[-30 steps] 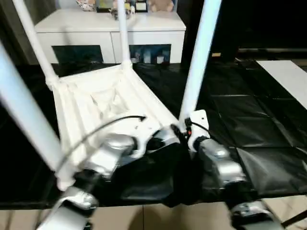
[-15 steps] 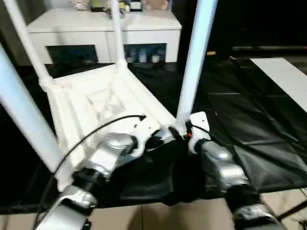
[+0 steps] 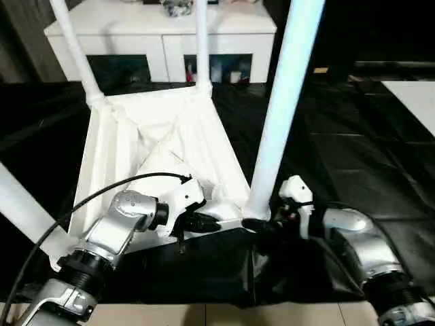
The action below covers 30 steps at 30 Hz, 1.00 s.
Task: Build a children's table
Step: Rotate leg to tighten
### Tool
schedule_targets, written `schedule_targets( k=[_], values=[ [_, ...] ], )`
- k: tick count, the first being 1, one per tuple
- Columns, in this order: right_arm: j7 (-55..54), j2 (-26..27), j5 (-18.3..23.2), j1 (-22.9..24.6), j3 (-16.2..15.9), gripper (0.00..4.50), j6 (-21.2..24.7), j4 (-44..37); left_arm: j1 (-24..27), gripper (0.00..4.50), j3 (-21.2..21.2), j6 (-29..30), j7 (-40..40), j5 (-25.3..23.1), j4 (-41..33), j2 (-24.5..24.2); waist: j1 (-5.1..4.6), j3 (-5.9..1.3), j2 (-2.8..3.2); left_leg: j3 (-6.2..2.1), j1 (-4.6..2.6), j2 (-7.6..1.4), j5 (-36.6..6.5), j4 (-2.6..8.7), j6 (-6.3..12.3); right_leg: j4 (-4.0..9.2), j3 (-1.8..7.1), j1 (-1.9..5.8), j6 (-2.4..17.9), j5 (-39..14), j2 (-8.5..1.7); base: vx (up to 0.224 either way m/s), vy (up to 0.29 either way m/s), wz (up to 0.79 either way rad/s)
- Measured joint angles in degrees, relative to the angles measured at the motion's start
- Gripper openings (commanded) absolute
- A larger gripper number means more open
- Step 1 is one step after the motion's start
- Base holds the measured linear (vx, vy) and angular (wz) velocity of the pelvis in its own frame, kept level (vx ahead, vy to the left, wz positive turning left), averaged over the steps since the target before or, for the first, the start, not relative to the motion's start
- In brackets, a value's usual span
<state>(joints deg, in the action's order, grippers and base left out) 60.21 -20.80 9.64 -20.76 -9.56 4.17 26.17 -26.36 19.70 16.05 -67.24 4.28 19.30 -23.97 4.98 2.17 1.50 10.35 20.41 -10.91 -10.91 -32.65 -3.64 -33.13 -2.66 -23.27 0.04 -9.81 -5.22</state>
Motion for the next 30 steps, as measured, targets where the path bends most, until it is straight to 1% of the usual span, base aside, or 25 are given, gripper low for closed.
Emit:
schedule_targets(
  k=[2,3,6,8,10,13,19,22,25,27,29,30],
  values=[
    [0.27,-0.01,0.00,0.00,-0.02,3.84,0.00,0.00,0.00,0.00,0.00,0.08,-0.12,0.02,-0.02,-0.17,0.06,0.00,0.00,0.00,0.01,-0.02,0.00,-0.01,0.00,-0.02,-0.01,-0.01,0.00,0.00,0.00,0.000,0.000,0.00],
    [0.35,0.01,0.01,0.01,-0.09,3.68,0.00,0.00,0.00,0.00,0.01,0.16,-0.17,0.02,-0.02,-0.30,0.07,0.00,0.00,0.01,0.00,-0.02,0.00,-0.05,-0.01,-0.05,-0.01,0.00,0.00,0.00,0.00,0.000,0.000,0.00],
    [0.78,0.25,0.24,0.23,-0.04,3.68,0.00,0.00,0.00,0.00,0.01,0.39,-0.58,0.00,-0.02,-0.60,0.02,0.00,0.00,0.06,-0.01,-0.03,-0.18,-0.15,-0.32,-0.09,0.04,0.03,0.01,0.01,-0.03,0.000,0.000,0.00],
    [0.95,0.39,0.65,0.39,0.02,3.44,0.00,0.00,0.00,0.00,0.07,0.49,-0.89,0.00,-0.13,-0.63,-0.01,0.00,0.00,0.09,-0.01,-0.02,-0.18,-0.20,-0.32,-0.09,0.08,0.05,0.03,0.02,-0.05,0.000,0.000,0.00],
    [1.19,0.44,1.11,0.42,0.22,3.41,-0.02,0.00,0.00,0.00,0.11,0.66,-1.03,0.00,-0.25,-0.81,-0.01,0.00,0.00,0.10,-0.01,-0.02,-0.18,-0.24,-0.32,-0.09,0.09,0.07,0.03,0.03,-0.05,0.000,0.000,0.00],
    [1.27,0.57,1.19,0.44,0.35,3.14,-0.17,0.00,-0.01,0.00,0.10,1.01,-1.05,0.00,-0.38,-0.85,-0.08,0.00,0.00,0.10,-0.02,-0.02,-0.18,-0.25,-0.32,-0.10,0.09,0.08,0.03,0.03,-0.05,0.000,0.000,0.00],
    [0.79,1.31,1.15,0.67,0.59,3.03,-0.98,0.11,-0.02,0.00,0.04,1.09,-0.94,-0.05,-0.38,-0.77,-0.28,0.00,0.00,0.10,-0.03,-0.03,-0.18,-0.26,-0.32,-0.13,0.08,0.08,0.03,0.03,-0.05,0.000,0.000,0.00],
    [-0.88,2.57,1.16,1.57,1.40,2.99,-1.92,0.24,-0.02,0.00,-0.18,1.09,-0.23,-0.43,-0.28,-0.53,-0.42,0.00,-0.01,0.10,-0.05,-0.04,-0.18,-0.33,-0.32,-0.24,0.09,0.08,0.03,0.03,-0.05,0.000,0.000,0.00],
    [-4.25,4.25,0.77,2.19,1.93,2.91,-2.42,0.54,-0.26,0.00,-0.43,1.08,1.82,-0.97,0.66,0.38,-0.62,0.00,-0.01,0.09,-0.23,-0.03,-0.18,-0.45,-0.33,-0.42,0.15,0.18,0.07,0.05,-0.06,0.000,0.000,0.00],
    [-8.45,6.10,-0.05,2.71,2.98,2.89,-2.46,0.56,-0.95,0.00,-0.87,0.96,4.10,-2.02,2.16,1.96,-0.80,0.01,-0.02,0.08,-0.37,-0.03,-0.18,-0.44,-0.33,-0.42,0.16,0.31,0.00,0.05,-0.06,0.000,0.000,0.00],
    [-14.79,8.48,-1.55,2.77,4.01,2.88,-2.59,0.76,-2.06,0.00,-1.36,0.73,7.74,-3.12,4.43,3.87,-1.05,0.00,-0.05,0.08,-0.42,-0.01,-0.18,-0.43,-0.33,-0.40,0.17,0.37,-0.15,-0.03,-0.06,-0.026,-0.002,0.01],
    [-21.06,11.15,-2.85,2.50,5.08,2.82,-2.36,1.19,-3.34,0.00,-1.63,0.82,11.16,-4.11,6.48,5.93,-1.39,-0.04,-0.10,0.05,-0.45,0.00,-0.18,-0.43,-0.34,-0.38,0.17,0.40,-0.17,-0.05,-0.06,-0.053,-0.005,0.02]
  ],
)
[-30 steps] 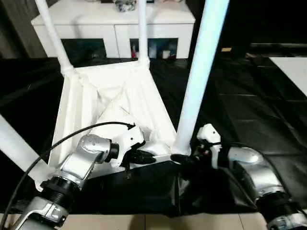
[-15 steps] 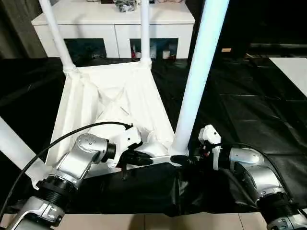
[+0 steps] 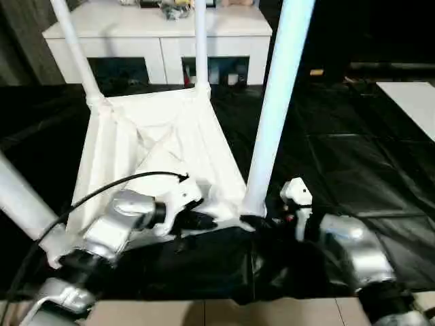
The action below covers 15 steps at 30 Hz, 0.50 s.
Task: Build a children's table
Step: Rotate leg to tighten
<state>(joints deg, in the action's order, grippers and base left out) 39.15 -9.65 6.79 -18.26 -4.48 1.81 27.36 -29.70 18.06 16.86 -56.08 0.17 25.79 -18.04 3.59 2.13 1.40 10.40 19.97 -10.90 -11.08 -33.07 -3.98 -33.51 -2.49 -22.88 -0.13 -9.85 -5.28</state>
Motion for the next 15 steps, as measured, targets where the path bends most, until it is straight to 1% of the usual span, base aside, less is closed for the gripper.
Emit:
schedule_targets(
  k=[4,6,9,11,12,13,14,15],
  values=[
    [-15.31,4.86,-3.07,-2.35,1.79,2.68,1.23,2.69,-2.08,0.00,-0.29,0.80,8.97,-1.67,3.43,5.29,-0.69,-0.04,0.06,-0.21,0.03,0.15,0.01,0.04,-0.02,0.54,-0.06,0.11,-0.06,-0.04,-0.02,-0.042,0.008,-0.02],
    [-23.17,7.15,-4.53,-4.98,2.20,2.67,2.02,5.68,-2.96,0.00,-0.73,1.45,14.25,-2.81,5.39,8.44,-1.29,-0.07,0.07,-0.38,0.03,0.31,0.01,0.02,-0.01,0.84,-0.09,0.20,-0.08,-0.05,-0.05,0.000,0.000,0.00],
    [-28.48,8.84,-5.22,-6.85,3.00,2.66,2.37,7.96,-3.99,0.00,-0.78,1.31,17.55,-3.86,7.39,10.49,-1.67,-0.12,0.31,-0.56,0.06,0.52,0.00,0.17,0.01,1.66,-0.23,0.40,-0.12,-0.07,-0.10,0.000,0.000,0.00],
    [-29.70,9.26,-5.24,-7.11,3.27,2.66,2.35,8.60,-4.16,0.00,-0.75,0.75,18.07,-4.30,8.32,10.93,-1.74,-0.13,0.40,-0.69,0.02,0.58,0.00,0.17,0.01,2.06,-0.30,0.63,-0.13,-0.08,-0.11,0.000,0.000,0.00],
    [-30.32,9.59,-5.41,-7.42,3.53,2.66,1.97,9.15,-4.38,0.00,-0.71,0.03,18.37,-4.66,9.15,11.19,-1.85,-0.15,0.56,-0.78,-0.03,0.58,-0.01,0.21,0.03,2.49,-0.48,0.72,-0.13,-0.08,-0.12,0.000,0.000,0.00],
    [-30.59,9.63,-5.48,-7.73,3.57,2.66,1.91,9.50,-4.52,0.00,-0.71,-0.32,18.59,-4.82,9.47,11.29,-1.92,-0.11,0.64,-0.78,-0.01,0.58,-0.01,0.21,0.03,2.74,-0.62,0.73,-0.13,-0.08,-0.17,0.000,0.000,0.00],
    [-30.60,9.64,-5.60,-7.95,3.57,2.66,1.82,9.74,-4.58,0.00,-0.68,-0.82,18.64,-4.95,9.61,11.26,-1.98,-0.08,0.70,-0.78,0.06,0.59,-0.01,0.21,0.03,2.94,-0.78,0.97,-0.13,-0.08,-0.28,0.000,0.000,0.00],
    [-30.35,9.61,-5.62,-8.00,3.58,2.66,1.51,9.93,-4.65,0.00,-0.57,-1.15,18.64,-4.94,9.84,11.19,-1.98,-0.08,0.73,-0.78,0.11,0.60,-0.01,0.25,0.03,3.20,-1.02,1.01,-0.13,-0.08,-0.43,0.000,0.000,0.00]
  ],
)
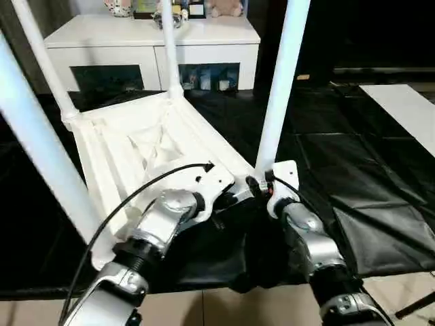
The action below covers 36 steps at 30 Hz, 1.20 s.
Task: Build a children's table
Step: Rotate leg to tighten
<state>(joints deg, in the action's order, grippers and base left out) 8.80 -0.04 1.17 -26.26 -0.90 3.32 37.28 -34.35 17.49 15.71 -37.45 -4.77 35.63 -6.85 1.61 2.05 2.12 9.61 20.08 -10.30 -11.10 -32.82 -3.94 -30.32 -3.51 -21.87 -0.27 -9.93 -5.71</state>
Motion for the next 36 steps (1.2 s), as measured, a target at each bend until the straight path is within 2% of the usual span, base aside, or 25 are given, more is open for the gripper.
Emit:
schedule_targets(
  k=[1,2,3,6,8,10,12,15,18,21,24,27,30,36],
  values=[
    [0.32,-0.09,0.13,0.03,0.03,2.66,-0.20,0.00,-0.02,0.00,0.29,-0.40,-0.02,0.01,0.09,-0.17,0.01,0.00,0.00,0.01,0.01,0.05,0.00,0.03,0.00,0.09,-0.17,0.00,0.00,0.00,-0.19,0.000,0.000,0.00],
    [0.58,-0.18,0.26,0.10,0.06,3.22,-0.34,-0.02,-0.02,0.00,0.41,-0.70,-0.05,0.01,0.09,-0.25,0.02,0.00,0.00,0.01,0.01,0.11,0.00,0.06,0.00,0.11,-0.23,-0.01,0.00,0.00,-0.31,0.000,0.000,0.00],
    [1.71,-0.56,0.48,0.69,0.27,3.35,-1.10,-0.33,-0.02,0.00,0.47,-1.16,-0.46,0.02,0.13,-0.51,0.06,0.00,-0.01,0.06,-0.02,0.32,0.00,0.19,0.01,0.10,-0.30,-0.02,0.00,0.00,-0.60,0.000,0.000,0.00],
    [4.95,-1.51,0.58,2.20,0.23,3.45,-2.14,-1.74,-0.03,0.00,0.45,-1.60,-1.12,0.03,0.11,-0.82,0.17,-0.01,-0.03,0.20,-0.03,0.38,0.00,0.33,0.02,-0.02,-0.20,-0.07,0.02,0.01,-0.67,0.000,0.000,0.00],
    [6.99,-2.88,0.62,2.86,-0.27,3.73,-2.11,-2.70,-0.02,0.00,0.47,-1.93,-1.64,0.00,0.12,-0.93,0.25,0.00,-0.04,0.20,-0.02,0.37,0.01,0.41,0.03,-0.14,-0.21,-0.10,0.03,0.02,-0.67,0.000,0.000,0.00],
    [9.78,-4.41,1.01,3.97,-1.18,3.73,-2.32,-3.98,-0.02,0.00,0.47,-2.52,-2.49,-0.05,0.21,-1.31,0.32,0.00,-0.04,0.20,-0.04,0.36,0.01,0.55,0.03,-0.31,-0.21,-0.14,0.03,0.02,-0.67,0.000,0.000,0.00],
    [18.70,-9.63,3.40,6.91,-1.94,3.73,-2.31,-7.55,0.11,0.00,1.31,-4.20,-4.63,-0.07,0.26,-2.15,0.74,0.02,-0.02,0.21,-0.05,0.34,0.01,0.61,0.03,-0.57,-0.17,-0.13,0.03,0.02,-0.67,0.000,0.000,0.00],
    [24.95,-11.79,5.38,8.96,-1.92,3.73,-2.30,-9.56,0.17,0.00,1.51,-5.76,-6.11,-0.19,0.46,-3.26,0.72,0.04,0.03,0.22,0.01,0.28,0.02,0.86,0.04,-0.87,-0.23,-0.20,0.04,0.03,-0.65,0.000,0.000,0.00],
    [32.09,-15.96,6.87,11.24,-2.11,3.73,-3.24,-11.36,0.64,0.00,2.83,-10.63,-10.32,-0.52,0.49,-5.35,0.96,0.01,0.11,0.21,0.01,0.22,0.02,1.06,0.05,-0.97,-0.29,-0.19,0.03,0.08,-0.63,0.000,0.000,0.00],
    [37.34,-19.19,9.26,13.01,-0.86,3.73,-3.36,-12.18,1.26,0.00,4.08,-15.29,-15.28,-0.33,0.19,-6.92,1.96,-0.02,0.15,0.22,-0.06,0.18,0.14,1.00,0.21,-1.22,-0.26,-0.18,0.10,0.30,-0.63,0.034,-0.009,0.06],
    [41.51,-21.24,11.60,14.23,-0.27,3.73,-2.10,-14.85,1.24,0.00,4.84,-17.56,-18.89,0.13,0.14,-7.50,2.90,-0.10,0.30,0.51,-0.01,0.12,0.19,0.72,0.27,-1.96,0.14,-0.20,0.39,0.56,-0.68,0.057,-0.015,0.18],
    [45.94,-23.93,13.24,15.92,-0.18,3.73,-0.71,-17.04,1.30,0.00,5.17,-19.20,-23.59,1.49,0.10,-7.99,3.96,-0.25,0.54,0.67,0.11,-0.06,0.20,0.70,0.28,-2.00,0.10,-0.16,-0.10,0.23,-0.67,0.068,-0.002,0.07],
    [47.97,-24.85,14.61,17.26,0.17,3.73,0.08,-17.04,1.32,0.00,5.39,-20.62,-27.47,2.75,-0.04,-9.27,4.55,-0.33,0.66,0.83,0.34,-0.39,0.38,0.21,0.57,-2.41,-0.06,-0.25,-0.36,-0.24,-0.66,0.037,0.002,0.00],
    [50.73,-24.85,17.32,19.15,0.26,3.73,2.03,-19.38,2.34,0.00,5.46,-21.10,-31.65,3.98,-2.46,-11.92,4.91,-0.36,0.70,0.95,1.12,-0.59,0.31,-0.15,0.69,-2.86,-0.15,-1.05,-0.23,-0.50,-0.67,0.000,0.000,0.00]
  ],
)
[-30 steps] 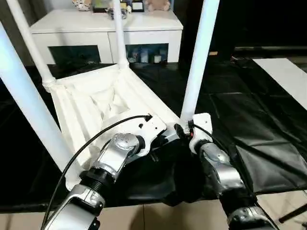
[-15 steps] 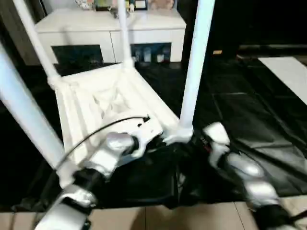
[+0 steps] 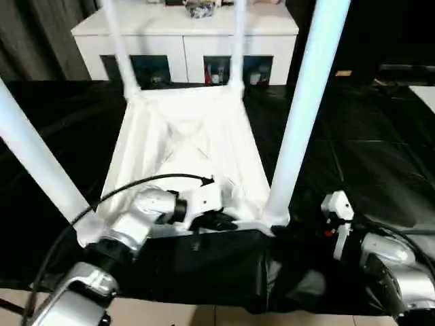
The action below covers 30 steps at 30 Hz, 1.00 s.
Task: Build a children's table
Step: Rotate leg to tighten
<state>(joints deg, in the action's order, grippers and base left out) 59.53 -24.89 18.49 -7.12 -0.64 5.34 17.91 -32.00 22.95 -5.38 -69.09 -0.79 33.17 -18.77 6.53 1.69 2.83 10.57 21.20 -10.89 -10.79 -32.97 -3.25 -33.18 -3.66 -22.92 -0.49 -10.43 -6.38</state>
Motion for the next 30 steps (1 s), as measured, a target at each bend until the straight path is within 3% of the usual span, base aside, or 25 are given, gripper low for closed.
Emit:
schedule_targets(
  k=[8,11,14,17,22,26,30],
  values=[
    [1.25,-1.84,2.11,2.52,0.39,3.73,2.13,-3.00,2.10,0.00,-0.17,-0.11,-2.31,1.31,-2.73,-2.07,-0.27,0.03,-0.03,0.07,-0.01,-0.07,-0.18,-0.15,-0.31,-0.06,0.03,0.03,0.00,0.01,0.00,0.000,0.000,0.00],
    [0.24,-2.97,4.05,2.97,3.95,3.73,4.53,-4.26,3.14,0.00,-0.23,-0.15,-5.20,2.31,-4.32,-3.72,-0.32,0.05,-0.05,0.12,0.01,-0.07,-0.16,-0.15,-0.29,-0.08,0.05,-0.01,0.00,0.01,0.00,0.000,0.000,0.00],
    [0.00,-4.50,5.99,2.25,6.78,3.73,5.68,-6.89,3.49,0.00,0.00,-1.55,-6.82,2.34,-4.85,-4.25,0.35,0.04,-0.06,0.25,0.00,-0.17,-0.04,-0.16,-0.11,-0.08,-0.01,0.06,0.00,0.01,-0.01,0.000,0.000,0.00],
    [-0.03,-4.50,6.87,2.32,6.88,3.79,6.30,-9.34,4.00,0.55,0.48,-1.78,-7.14,2.34,-5.98,-4.37,0.62,0.04,-0.05,0.63,0.00,-0.23,-0.03,-0.26,-0.08,-0.16,0.05,0.03,0.00,0.01,-0.13,0.000,0.000,0.00],
    [-1.98,-4.43,8.50,2.97,7.42,3.79,8.06,-13.08,6.89,0.97,-0.25,0.69,-8.69,7.16,-13.57,-4.36,-0.13,0.05,-0.06,0.73,-0.03,-0.24,-0.10,-0.35,-0.16,-0.30,0.12,-0.02,0.00,0.01,-0.14,0.000,0.000,0.00],
    [-5.24,-3.30,8.84,3.03,8.89,3.79,8.64,-16.67,8.00,1.25,-3.57,1.90,-6.84,9.98,-19.04,-4.40,-0.45,0.06,-0.05,0.73,-0.17,-0.35,-0.17,-0.40,-0.34,-0.63,0.12,-0.04,-0.05,-0.02,-0.08,0.000,0.000,0.00],
    [-14.40,-0.71,6.61,3.07,10.38,3.79,8.99,-19.00,12.47,1.36,-11.41,5.09,1.89,14.15,-27.04,-3.61,-1.77,0.04,0.15,0.71,-0.23,-0.37,-0.16,-0.43,-0.40,-0.85,0.16,-0.08,-0.14,-0.07,-0.05,0.000,0.000,0.00]
  ],
)
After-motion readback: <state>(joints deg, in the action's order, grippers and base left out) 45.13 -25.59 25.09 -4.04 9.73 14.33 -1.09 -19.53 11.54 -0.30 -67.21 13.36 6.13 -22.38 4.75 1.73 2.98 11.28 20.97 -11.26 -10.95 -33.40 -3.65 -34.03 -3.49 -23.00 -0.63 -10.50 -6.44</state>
